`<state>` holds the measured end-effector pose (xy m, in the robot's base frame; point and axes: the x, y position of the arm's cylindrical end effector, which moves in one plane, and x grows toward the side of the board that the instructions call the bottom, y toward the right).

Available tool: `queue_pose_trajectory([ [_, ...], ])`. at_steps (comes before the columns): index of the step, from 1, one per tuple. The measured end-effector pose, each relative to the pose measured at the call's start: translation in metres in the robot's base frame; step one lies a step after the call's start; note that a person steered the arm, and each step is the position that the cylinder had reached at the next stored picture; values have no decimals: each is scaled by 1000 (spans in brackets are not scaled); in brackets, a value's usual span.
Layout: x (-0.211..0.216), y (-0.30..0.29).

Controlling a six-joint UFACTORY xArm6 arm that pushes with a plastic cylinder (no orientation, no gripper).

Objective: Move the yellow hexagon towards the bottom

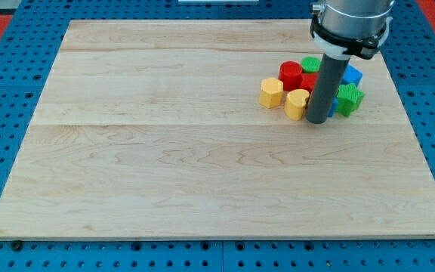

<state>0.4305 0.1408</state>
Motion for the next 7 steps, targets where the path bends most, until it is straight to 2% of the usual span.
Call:
queue_pose_trajectory([
  [1,-29,-46],
  [2,-38,-105],
  [3,-57,-121],
  [4,-81,-173],
  [5,-126,-159],
  [6,-122,-143],
  [7,-97,-137],
])
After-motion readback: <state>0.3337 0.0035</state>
